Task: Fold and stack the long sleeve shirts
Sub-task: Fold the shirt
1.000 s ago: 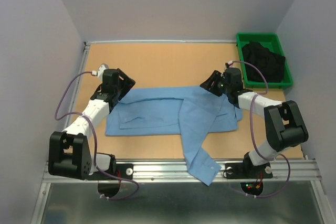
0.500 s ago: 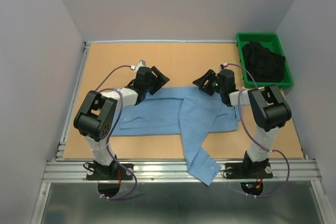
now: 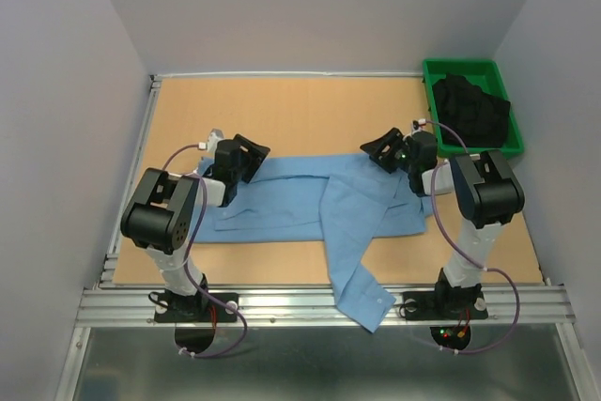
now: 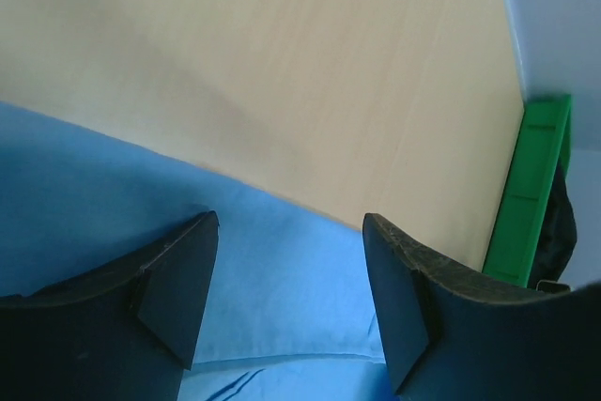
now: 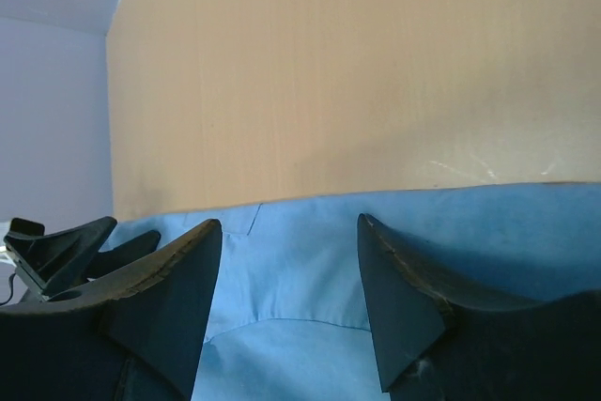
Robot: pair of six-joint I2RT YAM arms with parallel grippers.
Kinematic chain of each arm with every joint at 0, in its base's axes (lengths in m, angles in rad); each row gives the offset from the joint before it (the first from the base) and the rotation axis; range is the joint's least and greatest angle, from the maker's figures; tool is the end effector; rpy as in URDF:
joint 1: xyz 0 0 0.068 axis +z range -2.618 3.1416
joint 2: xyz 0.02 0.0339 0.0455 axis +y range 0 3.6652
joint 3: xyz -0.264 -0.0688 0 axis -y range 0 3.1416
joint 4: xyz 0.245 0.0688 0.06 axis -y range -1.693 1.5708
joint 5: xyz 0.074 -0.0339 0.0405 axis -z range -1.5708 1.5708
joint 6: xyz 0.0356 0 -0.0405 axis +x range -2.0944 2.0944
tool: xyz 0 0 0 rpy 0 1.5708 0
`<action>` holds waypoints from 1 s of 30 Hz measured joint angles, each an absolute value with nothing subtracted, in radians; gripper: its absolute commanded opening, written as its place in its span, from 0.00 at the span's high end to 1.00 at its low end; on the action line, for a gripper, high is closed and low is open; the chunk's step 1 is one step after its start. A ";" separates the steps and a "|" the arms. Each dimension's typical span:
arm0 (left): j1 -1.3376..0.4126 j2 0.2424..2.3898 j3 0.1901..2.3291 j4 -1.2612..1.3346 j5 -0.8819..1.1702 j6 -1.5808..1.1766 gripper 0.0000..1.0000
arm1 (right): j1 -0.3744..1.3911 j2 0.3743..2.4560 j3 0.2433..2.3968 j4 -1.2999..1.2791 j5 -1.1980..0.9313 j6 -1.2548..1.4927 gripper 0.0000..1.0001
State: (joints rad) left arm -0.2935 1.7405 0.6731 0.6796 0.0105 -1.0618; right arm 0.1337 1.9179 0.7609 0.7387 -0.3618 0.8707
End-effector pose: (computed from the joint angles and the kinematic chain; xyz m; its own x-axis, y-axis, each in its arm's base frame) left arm 0.3223 -0.0978 0.1466 -0.4371 -0.7801 -0.4476 -0.1706 0.5606 -0.8103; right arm 0.3564 0.0607 0.1180 -0.5999 0.6410 -0.4788 0.0210 0.6108 0.7915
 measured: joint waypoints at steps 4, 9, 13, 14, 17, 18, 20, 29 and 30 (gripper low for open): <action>-0.239 1.699 0.612 0.702 0.006 -1.085 0.27 | 0.088 1.918 0.724 0.792 -0.376 0.868 0.34; -0.105 1.604 0.529 0.690 -0.006 -1.098 0.27 | 0.006 1.902 0.685 0.826 -0.390 0.858 0.34; 0.003 1.536 0.507 0.672 -0.016 -1.095 0.27 | -0.031 1.881 0.678 0.812 -0.390 0.839 0.34; 0.023 1.525 0.508 0.669 -0.018 -1.091 0.27 | -0.034 1.876 0.678 0.804 -0.399 0.839 0.34; 0.065 1.502 0.509 0.649 -0.020 -1.073 0.27 | -0.033 1.865 0.679 0.785 -0.420 0.841 0.34; 0.068 1.496 0.511 0.639 -0.013 -1.066 0.27 | -0.031 1.858 0.679 0.773 -0.431 0.842 0.34; 0.060 1.481 0.515 0.620 0.011 -1.054 0.27 | -0.027 1.840 0.679 0.739 -0.447 0.841 0.34; -0.089 1.360 0.621 0.537 0.047 -0.949 0.27 | 0.075 1.705 0.769 0.564 -0.462 0.800 0.33; -0.115 1.359 0.644 0.528 0.047 -0.934 0.27 | 0.083 1.697 0.786 0.530 -0.457 0.789 0.33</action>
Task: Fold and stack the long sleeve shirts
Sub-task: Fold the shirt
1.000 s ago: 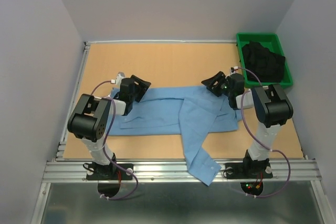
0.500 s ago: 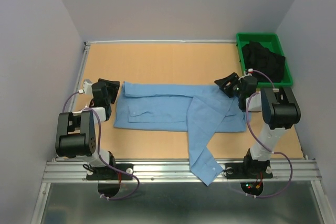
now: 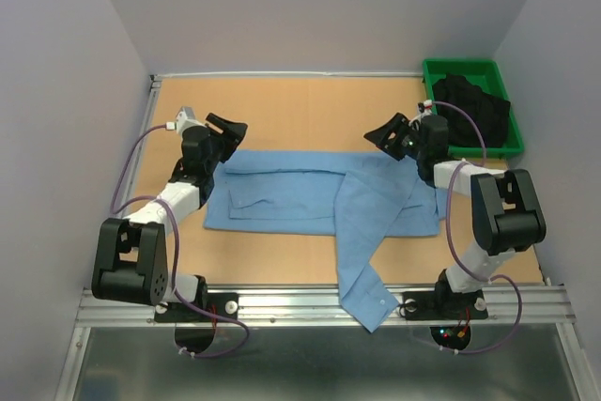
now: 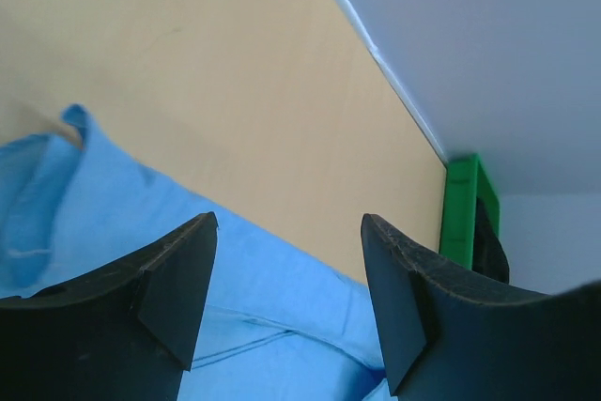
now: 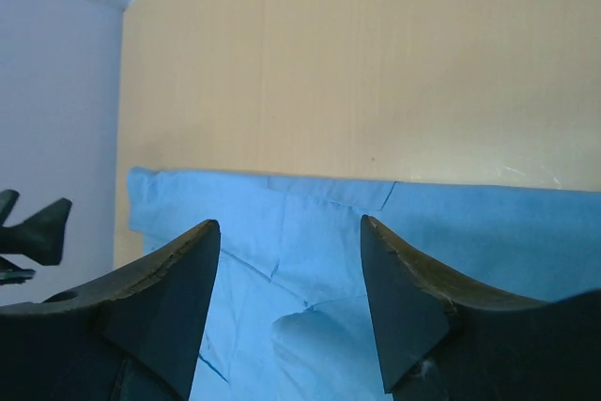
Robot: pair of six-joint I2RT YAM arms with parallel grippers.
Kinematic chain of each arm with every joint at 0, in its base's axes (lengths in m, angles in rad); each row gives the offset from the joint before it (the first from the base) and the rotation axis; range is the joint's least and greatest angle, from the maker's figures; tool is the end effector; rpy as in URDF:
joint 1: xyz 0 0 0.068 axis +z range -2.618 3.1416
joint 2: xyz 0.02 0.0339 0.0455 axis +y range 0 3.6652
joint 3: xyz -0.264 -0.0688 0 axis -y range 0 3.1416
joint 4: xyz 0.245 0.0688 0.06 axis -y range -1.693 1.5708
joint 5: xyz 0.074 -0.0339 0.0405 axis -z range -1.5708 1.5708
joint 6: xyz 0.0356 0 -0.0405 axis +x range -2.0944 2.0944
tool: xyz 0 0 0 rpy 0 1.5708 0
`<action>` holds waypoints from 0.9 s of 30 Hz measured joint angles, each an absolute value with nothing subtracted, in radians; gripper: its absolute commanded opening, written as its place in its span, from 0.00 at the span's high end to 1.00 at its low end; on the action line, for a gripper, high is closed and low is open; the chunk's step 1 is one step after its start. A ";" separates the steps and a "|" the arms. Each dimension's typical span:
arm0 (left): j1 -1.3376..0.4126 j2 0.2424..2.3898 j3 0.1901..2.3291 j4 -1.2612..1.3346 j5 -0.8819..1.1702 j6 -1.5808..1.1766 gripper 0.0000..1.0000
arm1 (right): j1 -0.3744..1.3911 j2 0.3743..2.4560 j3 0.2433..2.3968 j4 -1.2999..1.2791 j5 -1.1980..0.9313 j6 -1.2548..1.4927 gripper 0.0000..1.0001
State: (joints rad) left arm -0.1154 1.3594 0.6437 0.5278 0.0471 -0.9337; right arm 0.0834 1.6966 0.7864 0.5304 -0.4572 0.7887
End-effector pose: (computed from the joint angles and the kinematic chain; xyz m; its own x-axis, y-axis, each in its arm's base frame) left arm 0.2943 -0.0358 0.2357 -0.2398 -0.7805 -0.5773 -0.0534 0.6044 -0.7949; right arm 0.3467 0.0448 0.1795 -0.6032 0.5884 -0.5384 -0.0785 0.6280 0.7742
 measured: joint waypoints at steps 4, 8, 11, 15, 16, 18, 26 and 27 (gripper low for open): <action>-0.191 1.364 0.703 0.486 0.047 -0.889 0.21 | 0.150 1.638 0.853 0.356 -0.400 0.696 0.33; -0.285 1.379 0.756 0.404 0.031 -0.808 0.18 | 0.173 1.555 0.854 0.193 -0.359 0.620 0.33; -0.379 1.381 0.783 0.345 0.014 -0.738 0.17 | 0.173 1.491 0.854 0.039 -0.329 0.554 0.33; -0.411 1.398 0.783 0.296 -0.014 -0.703 0.17 | 0.185 1.428 0.843 -0.129 -0.283 0.488 0.33; -0.410 1.416 0.784 0.286 -0.025 -0.701 0.18 | 0.191 1.413 0.836 -0.155 -0.274 0.479 0.33; -0.409 1.459 0.796 0.248 -0.041 -0.703 0.17 | 0.198 1.386 0.809 -0.202 -0.252 0.467 0.33; -0.379 1.663 0.883 0.084 -0.080 -0.746 0.17 | 0.200 1.488 0.775 -0.260 -0.176 0.444 0.34; -0.374 1.670 0.888 0.073 -0.081 -0.750 0.17 | 0.200 1.508 0.775 -0.255 -0.169 0.444 0.34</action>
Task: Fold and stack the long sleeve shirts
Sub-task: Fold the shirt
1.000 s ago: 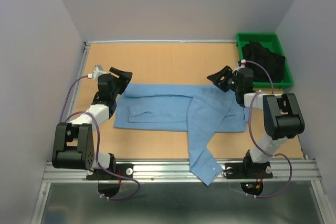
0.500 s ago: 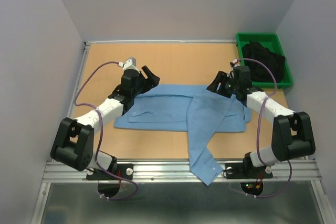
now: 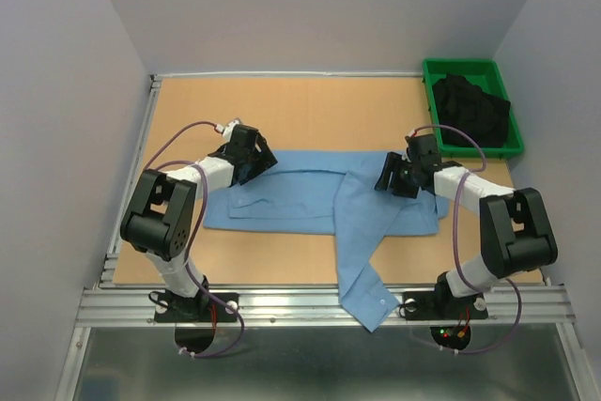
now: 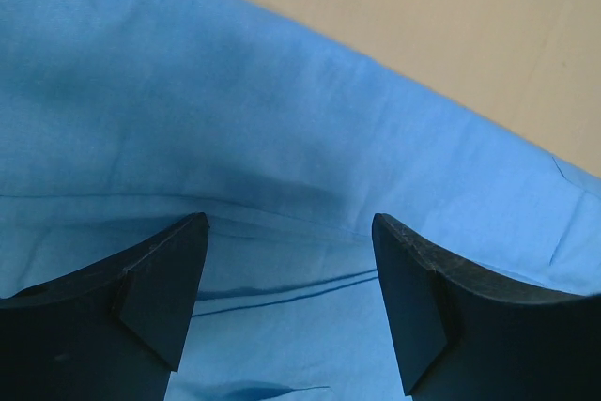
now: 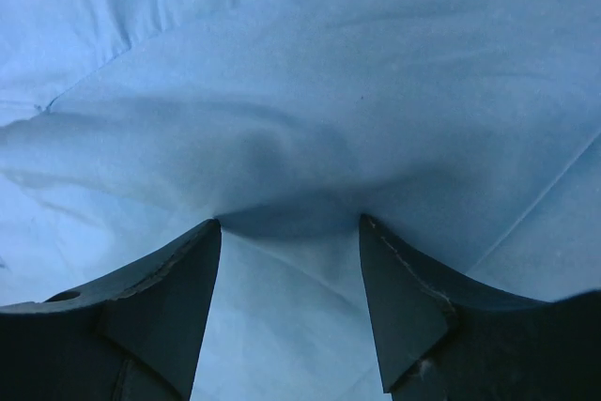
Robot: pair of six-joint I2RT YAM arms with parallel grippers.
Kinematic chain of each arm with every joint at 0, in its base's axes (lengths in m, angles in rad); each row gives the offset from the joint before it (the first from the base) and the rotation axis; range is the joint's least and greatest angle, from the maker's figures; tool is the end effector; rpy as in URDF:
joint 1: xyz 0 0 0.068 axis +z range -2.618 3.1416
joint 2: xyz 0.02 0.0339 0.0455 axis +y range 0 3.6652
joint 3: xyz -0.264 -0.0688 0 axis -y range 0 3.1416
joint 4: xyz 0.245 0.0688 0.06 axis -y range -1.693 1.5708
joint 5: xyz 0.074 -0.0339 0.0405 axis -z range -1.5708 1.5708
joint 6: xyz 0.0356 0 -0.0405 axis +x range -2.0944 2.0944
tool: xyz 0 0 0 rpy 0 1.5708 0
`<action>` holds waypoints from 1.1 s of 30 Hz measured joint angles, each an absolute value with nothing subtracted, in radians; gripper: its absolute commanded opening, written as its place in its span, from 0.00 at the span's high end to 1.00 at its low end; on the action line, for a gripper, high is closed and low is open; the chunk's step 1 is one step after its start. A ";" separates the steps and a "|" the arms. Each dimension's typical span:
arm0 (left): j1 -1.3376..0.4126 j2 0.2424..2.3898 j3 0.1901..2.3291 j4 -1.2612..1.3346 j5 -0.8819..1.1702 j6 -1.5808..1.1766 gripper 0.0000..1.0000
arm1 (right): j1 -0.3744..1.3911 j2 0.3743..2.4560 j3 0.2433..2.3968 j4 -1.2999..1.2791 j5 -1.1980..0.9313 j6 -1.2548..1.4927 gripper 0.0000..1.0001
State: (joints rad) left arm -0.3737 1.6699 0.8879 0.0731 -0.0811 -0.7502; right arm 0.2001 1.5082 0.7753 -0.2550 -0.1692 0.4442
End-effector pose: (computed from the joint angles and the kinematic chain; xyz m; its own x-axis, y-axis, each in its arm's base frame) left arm 0.3226 -0.1234 0.1749 -0.6524 -0.4741 -0.5913 -0.1889 0.8573 -0.4789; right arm 0.2789 0.0627 0.1666 -0.8620 0.2574 -0.4366 0.0927 0.9270 0.3635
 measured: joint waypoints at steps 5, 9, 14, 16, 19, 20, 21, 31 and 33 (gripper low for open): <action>-0.317 1.757 0.995 0.047 -0.083 -0.765 0.17 | 0.199 1.581 0.830 -0.204 -0.141 0.447 0.34; -0.264 1.828 1.087 0.039 -0.083 -0.762 0.18 | 0.199 1.691 0.936 -0.155 -0.138 0.448 0.34; -0.228 1.864 1.159 0.020 -0.096 -0.721 0.12 | 0.199 1.763 1.021 -0.139 -0.131 0.430 0.31; -0.227 1.851 1.166 0.017 -0.099 -0.698 0.07 | 0.205 1.752 1.021 -0.154 -0.131 0.418 0.26; -0.236 1.784 1.147 0.002 -0.096 -0.662 0.01 | 0.222 1.675 1.010 -0.199 -0.129 0.387 0.25; -0.238 1.748 1.132 -0.006 -0.094 -0.653 0.01 | 0.237 1.660 1.005 -0.203 -0.129 0.382 0.25; -0.242 1.689 1.110 -0.012 -0.091 -0.641 0.01 | 0.271 1.608 0.992 -0.220 -0.115 0.368 0.25; -0.252 1.233 0.901 -0.022 -0.186 -0.522 0.01 | 0.819 1.330 0.851 -0.480 0.036 0.390 0.27; -0.252 1.204 0.861 -0.026 -0.209 -0.506 0.01 | 0.918 1.331 0.839 -0.556 0.078 0.434 0.28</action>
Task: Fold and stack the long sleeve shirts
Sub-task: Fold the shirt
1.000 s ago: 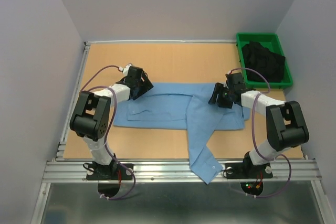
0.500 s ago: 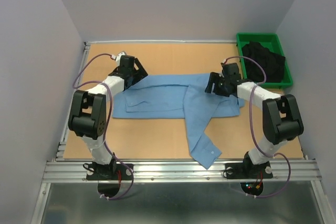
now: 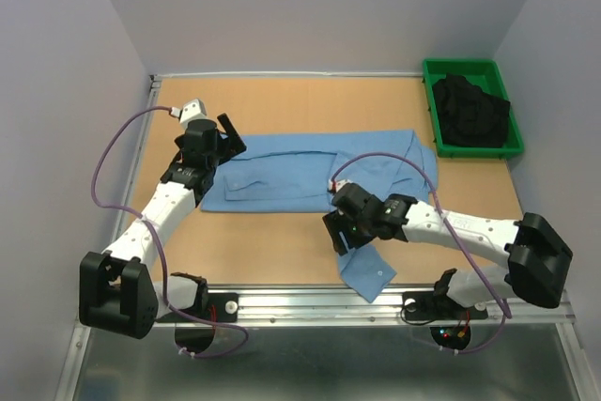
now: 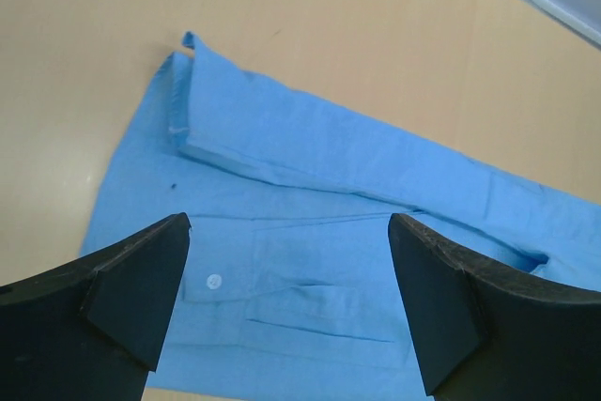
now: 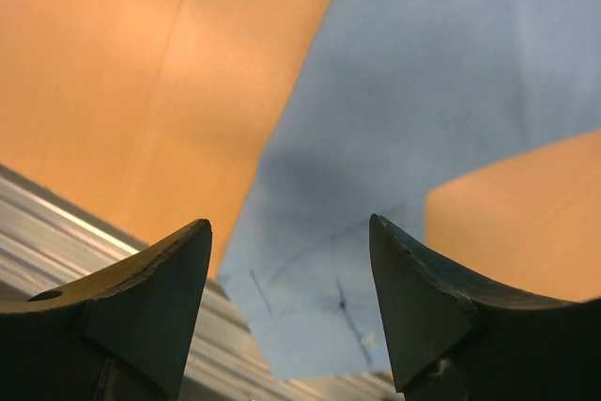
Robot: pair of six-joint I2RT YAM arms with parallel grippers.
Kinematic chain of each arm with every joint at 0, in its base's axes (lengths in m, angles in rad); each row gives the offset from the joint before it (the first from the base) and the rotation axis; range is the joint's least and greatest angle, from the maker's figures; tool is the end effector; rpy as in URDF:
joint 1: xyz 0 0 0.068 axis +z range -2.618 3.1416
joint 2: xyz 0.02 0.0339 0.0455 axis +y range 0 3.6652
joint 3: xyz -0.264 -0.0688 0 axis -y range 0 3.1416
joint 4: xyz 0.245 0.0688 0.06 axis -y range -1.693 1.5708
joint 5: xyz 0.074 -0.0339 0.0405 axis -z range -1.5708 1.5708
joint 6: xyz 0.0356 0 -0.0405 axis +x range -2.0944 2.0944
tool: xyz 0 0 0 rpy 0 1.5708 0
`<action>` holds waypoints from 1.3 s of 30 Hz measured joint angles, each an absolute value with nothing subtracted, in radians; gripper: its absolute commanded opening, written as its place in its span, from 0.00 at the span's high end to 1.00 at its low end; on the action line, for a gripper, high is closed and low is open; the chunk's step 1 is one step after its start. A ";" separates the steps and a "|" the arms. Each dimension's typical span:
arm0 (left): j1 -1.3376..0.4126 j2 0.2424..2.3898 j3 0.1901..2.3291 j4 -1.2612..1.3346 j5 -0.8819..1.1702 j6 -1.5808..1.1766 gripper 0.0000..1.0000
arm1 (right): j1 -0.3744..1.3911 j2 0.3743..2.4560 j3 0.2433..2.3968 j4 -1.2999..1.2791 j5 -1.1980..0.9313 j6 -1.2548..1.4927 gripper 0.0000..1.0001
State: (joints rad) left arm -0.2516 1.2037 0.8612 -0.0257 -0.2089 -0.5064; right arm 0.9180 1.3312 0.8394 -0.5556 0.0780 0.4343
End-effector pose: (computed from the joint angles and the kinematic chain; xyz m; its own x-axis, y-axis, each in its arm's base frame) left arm 0.2708 -0.0620 0.2950 -0.3321 -0.4046 -0.8521 -0.1200 0.9141 -0.3872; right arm 0.1579 0.2020 0.2123 -0.8005 -0.3563 -0.4818 -0.4756 0.8669 0.1491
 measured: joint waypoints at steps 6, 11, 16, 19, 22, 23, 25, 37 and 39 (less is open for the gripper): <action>-0.252 1.194 0.786 -0.045 -0.223 -0.492 0.01 | 1.136 1.374 0.839 -0.670 0.146 0.540 0.29; -0.252 1.190 0.760 -0.042 -0.226 -0.486 0.01 | 1.234 1.454 0.839 -0.707 0.171 0.623 0.31; -0.255 1.190 0.759 -0.041 -0.225 -0.482 0.01 | 1.266 1.519 0.839 -0.720 0.206 0.690 0.45; -0.254 1.190 0.759 -0.039 -0.224 -0.479 0.01 | 1.266 1.525 0.839 -0.718 0.208 0.712 0.62; -0.255 1.190 0.759 -0.028 -0.221 -0.478 0.01 | 1.270 1.530 0.841 -0.716 0.220 0.716 0.86; -0.256 1.190 0.759 -0.025 -0.218 -0.478 0.01 | 1.270 1.533 0.843 -0.719 0.229 0.714 0.90; -0.258 1.190 0.759 -0.021 -0.217 -0.477 0.01 | 1.270 1.539 0.849 -0.728 0.242 0.707 0.97; -0.316 1.133 0.750 0.025 -0.148 -0.432 0.01 | 1.147 1.537 0.983 -0.711 0.238 0.655 0.99; -0.336 1.111 0.746 0.037 -0.127 -0.420 0.01 | 1.077 1.509 1.011 -0.675 0.226 0.660 0.99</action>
State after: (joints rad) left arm -0.3363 1.1110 0.7460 0.0368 -0.1268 -0.4198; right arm 1.0767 1.5089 1.0111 -0.6754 0.2260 0.6601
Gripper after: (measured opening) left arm 0.986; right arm 0.019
